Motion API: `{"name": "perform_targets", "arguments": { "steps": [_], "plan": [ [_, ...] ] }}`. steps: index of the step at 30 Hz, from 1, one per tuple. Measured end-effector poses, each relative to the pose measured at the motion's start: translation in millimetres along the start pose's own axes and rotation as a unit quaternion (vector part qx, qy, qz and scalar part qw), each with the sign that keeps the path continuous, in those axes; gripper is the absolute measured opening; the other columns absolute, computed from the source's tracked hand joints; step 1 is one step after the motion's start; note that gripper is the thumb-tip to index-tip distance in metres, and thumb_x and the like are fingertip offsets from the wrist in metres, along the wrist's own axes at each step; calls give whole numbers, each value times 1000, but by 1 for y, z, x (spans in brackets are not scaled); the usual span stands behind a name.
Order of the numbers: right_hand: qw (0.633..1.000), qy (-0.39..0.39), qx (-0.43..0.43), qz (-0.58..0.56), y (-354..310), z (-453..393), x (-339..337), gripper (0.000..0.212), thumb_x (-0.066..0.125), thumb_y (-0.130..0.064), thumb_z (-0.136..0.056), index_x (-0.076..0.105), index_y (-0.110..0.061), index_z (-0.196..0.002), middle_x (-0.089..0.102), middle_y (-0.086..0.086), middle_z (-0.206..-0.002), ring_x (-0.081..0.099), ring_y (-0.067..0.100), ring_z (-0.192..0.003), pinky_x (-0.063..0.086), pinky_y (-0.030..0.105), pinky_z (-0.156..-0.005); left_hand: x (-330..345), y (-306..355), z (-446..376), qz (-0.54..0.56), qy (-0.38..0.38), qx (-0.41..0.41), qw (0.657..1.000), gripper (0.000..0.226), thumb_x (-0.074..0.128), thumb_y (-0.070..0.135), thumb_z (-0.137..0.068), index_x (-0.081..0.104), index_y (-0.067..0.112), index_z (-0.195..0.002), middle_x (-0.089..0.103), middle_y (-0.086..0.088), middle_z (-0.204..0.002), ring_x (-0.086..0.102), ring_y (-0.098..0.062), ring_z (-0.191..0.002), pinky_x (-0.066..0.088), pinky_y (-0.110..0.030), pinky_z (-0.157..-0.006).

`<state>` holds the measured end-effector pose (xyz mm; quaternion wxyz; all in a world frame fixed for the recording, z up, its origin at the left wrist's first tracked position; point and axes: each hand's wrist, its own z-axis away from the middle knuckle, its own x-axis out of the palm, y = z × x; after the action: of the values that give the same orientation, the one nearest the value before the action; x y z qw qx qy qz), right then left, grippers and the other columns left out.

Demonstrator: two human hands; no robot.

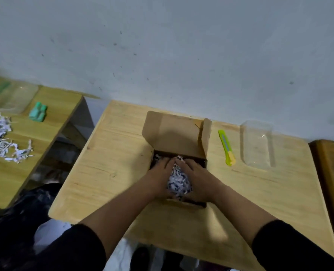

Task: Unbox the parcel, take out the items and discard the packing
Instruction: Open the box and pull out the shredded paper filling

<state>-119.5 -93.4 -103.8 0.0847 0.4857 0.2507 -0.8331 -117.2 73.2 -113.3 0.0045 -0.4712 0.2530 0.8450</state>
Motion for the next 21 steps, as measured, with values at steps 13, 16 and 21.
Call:
{"name": "perform_targets", "arguments": {
  "steps": [13, 16, 21],
  "plan": [
    [997, 31, 47, -43, 9, -27, 23, 79, 63, -26, -83, 17, -16, -145, 31, 16, -139, 30, 35, -127, 35, 48, -106, 8, 14, -20, -111, 20, -26, 993, 75, 54, 43, -87, 18, 8, -143, 30, -13, -143, 27, -30, -129, 19, -39, -112],
    [994, 51, 51, -80, 11, -30, 25, 66, 61, -26, -84, 30, -16, -141, 42, 18, -131, 39, 36, -122, 38, 42, -103, 12, 11, -22, -90, 23, -34, 995, 68, 56, 38, -86, 25, 7, -139, 35, -12, -139, 30, -29, -128, 22, -37, -111],
    [991, 65, 64, -94, 9, -27, 17, 57, 63, -24, -82, 43, -12, -134, 54, 20, -121, 50, 36, -111, 43, 38, -95, 11, 10, -23, -78, 36, -15, 996, 61, 54, 32, -88, 28, 8, -137, 37, -12, -137, 32, -28, -127, 24, -36, -109]
  ]
}}
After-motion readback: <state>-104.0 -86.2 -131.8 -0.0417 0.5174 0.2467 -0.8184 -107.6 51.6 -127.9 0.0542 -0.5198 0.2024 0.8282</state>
